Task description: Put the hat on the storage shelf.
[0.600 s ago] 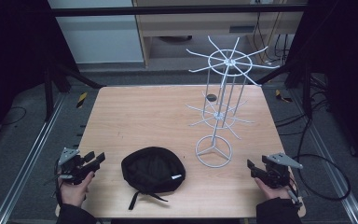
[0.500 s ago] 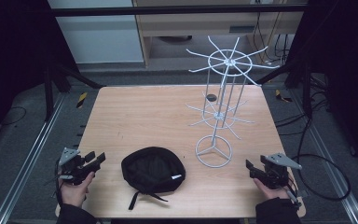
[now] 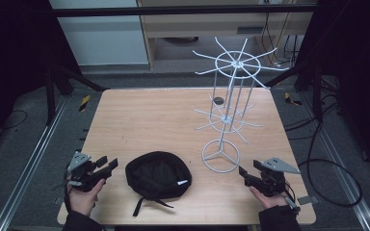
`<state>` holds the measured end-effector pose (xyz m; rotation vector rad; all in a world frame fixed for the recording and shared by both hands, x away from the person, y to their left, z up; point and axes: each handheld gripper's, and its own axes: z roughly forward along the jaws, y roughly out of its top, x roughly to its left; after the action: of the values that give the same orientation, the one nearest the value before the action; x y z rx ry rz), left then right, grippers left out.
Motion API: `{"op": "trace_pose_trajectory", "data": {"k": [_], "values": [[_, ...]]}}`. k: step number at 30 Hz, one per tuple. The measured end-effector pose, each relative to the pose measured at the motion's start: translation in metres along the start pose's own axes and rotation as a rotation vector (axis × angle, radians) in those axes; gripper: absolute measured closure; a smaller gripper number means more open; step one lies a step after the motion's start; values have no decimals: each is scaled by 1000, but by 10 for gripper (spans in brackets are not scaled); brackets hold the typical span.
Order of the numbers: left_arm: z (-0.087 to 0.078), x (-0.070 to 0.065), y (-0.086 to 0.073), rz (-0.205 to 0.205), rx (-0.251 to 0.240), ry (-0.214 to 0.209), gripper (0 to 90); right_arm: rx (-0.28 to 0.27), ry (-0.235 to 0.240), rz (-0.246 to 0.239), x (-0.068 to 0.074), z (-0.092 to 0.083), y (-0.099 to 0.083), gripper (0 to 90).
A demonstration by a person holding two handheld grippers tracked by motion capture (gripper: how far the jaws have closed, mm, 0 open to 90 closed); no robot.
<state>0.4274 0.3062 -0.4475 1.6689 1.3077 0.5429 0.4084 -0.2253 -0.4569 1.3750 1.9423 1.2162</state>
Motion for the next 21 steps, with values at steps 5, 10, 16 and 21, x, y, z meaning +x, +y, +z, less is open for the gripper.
{"op": "trace_pose_trajectory", "data": {"k": [5, 10, 16, 21], "values": [[3, -4, 1, 5, 8, -19, 490, 0, 31, -22, 11, 2, 3, 368], [7, -10, 1, 19, 18, -26, 490, 2, 70, -53, 28, 6, 10, 369], [14, -17, 1, 40, 41, -30, 490, -3, 125, -82, 50, 13, 19, 385], [20, -23, 0, 63, 64, -36, 508, 4, 144, -96, 63, 18, 25, 389]]}}
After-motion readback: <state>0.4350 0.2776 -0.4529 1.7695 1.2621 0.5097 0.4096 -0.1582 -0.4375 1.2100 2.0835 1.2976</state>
